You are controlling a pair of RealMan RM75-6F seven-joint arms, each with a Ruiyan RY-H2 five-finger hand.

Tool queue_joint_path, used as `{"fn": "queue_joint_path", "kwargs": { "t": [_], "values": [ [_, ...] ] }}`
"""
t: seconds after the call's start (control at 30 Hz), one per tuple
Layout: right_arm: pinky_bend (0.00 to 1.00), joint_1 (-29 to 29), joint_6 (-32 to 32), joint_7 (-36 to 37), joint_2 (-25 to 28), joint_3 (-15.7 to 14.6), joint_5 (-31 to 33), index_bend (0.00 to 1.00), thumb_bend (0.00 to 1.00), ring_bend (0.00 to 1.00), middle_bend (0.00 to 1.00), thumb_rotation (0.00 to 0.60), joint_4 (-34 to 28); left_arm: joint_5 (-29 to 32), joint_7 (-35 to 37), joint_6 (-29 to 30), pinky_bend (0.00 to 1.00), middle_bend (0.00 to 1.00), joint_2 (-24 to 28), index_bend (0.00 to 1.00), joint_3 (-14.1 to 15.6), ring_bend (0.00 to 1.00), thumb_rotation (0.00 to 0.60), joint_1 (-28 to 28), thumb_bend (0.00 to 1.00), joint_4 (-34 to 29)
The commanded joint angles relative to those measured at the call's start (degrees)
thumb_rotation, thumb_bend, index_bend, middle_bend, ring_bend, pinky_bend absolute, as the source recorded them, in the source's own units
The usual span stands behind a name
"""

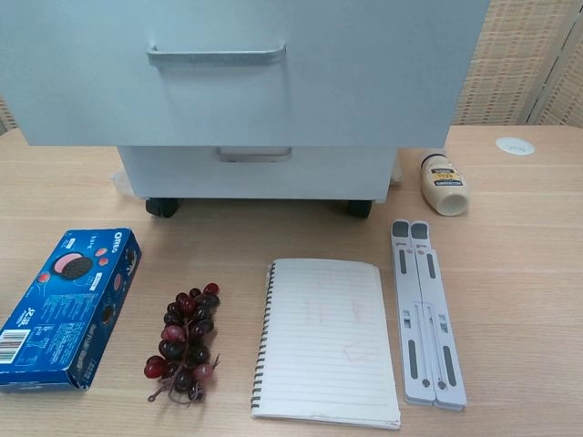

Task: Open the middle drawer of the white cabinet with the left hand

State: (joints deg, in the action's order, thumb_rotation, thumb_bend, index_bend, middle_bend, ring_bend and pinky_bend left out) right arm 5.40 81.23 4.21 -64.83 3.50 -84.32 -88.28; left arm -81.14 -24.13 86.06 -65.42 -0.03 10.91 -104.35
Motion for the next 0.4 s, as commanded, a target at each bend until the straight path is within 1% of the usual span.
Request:
{"fn": "queue_joint_path", "kwargs": {
  "t": [0.03,0.27,0.4],
  "values": [
    [0.08,-0.2,0.52,-0.15,0.18,0.1,-0.1,0.1,0.33,0.03,0.14,0.6,-0.32,-1.02,0.76,1.43,0.24,0.15,-1.76,0.03,-0.41,0.18,0.6,-0.93,0.36,1.17],
    [0.08,-0.49,0.84,-0.36,0.16,-0.03,-0.05,0.1,0.33,0.03,0.14,0.6,-0.52,-3.35,-0.14,2.89,0.23,0.13,-3.28,0.04,-0.61,0.18,0.6,-1.75,0.36,1.4],
    [0.08,-0.41,1.01,-0.27,0.02,0.06,-0.28,0.1,0.33,0.03,0.14,0.6,-0.36,-3.7,-0.49,2.57,0.23,0.13,-3.3,0.04,-0.78,0.18,0.6,-1.83,0.36,1.18]
  ]
}}
